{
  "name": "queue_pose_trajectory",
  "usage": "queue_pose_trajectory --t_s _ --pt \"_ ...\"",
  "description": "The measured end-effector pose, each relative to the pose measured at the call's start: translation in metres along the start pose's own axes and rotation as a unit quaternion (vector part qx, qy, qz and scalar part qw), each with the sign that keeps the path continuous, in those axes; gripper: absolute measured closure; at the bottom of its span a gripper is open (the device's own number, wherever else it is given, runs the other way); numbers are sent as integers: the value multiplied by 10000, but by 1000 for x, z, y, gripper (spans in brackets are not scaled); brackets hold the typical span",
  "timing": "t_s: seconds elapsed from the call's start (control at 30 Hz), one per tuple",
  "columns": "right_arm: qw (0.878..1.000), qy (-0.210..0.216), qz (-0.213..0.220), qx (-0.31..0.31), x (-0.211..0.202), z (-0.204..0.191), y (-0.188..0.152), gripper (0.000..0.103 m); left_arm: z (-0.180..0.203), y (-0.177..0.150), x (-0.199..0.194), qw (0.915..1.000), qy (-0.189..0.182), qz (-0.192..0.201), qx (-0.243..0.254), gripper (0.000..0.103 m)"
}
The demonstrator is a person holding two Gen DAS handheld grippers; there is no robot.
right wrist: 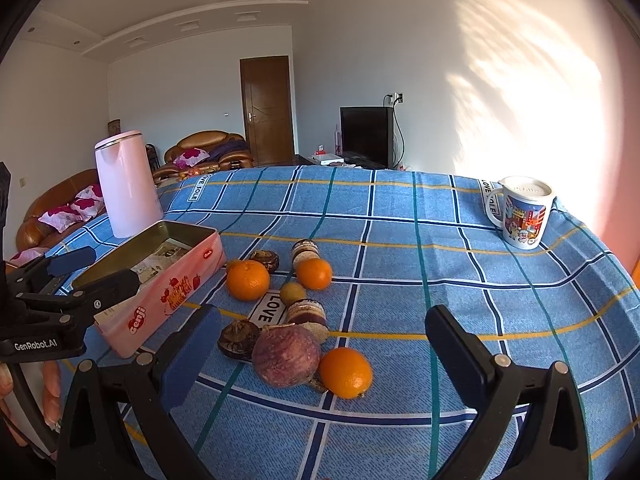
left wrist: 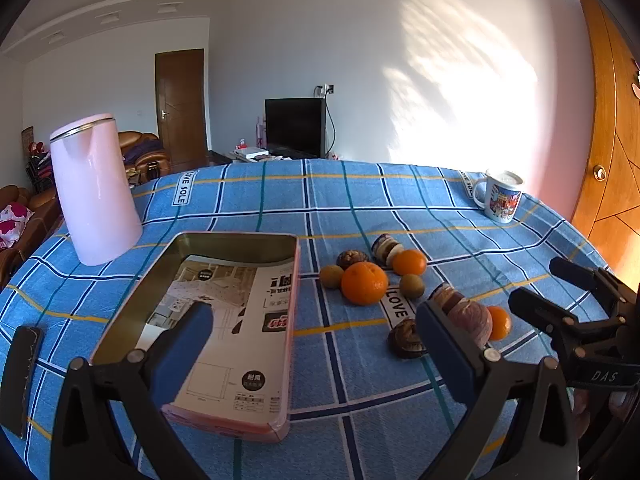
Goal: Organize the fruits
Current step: 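Move both tools toward the fruits on the tablecloth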
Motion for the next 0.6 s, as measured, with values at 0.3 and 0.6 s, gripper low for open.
queue_pose_trajectory --t_s 0.3,0.6 --pt "9999 -153 -29 37 0 13 -4 1 10 -3 7 9999 -79 -80 112 0" --pt "9975 -555 -427 2 12 42 -20 5 39 -11 21 9981 -312 -193 493 0"
Point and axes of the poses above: each gripper's, at about its wrist camera, not at the fingertips, and x roughly the way its jaws point, z to its right, y to its top, the point moved 1 cm from there along x, roughly the way its jaws point, and after that the axes turned 9 degrees about z, right-handed, at the moved point
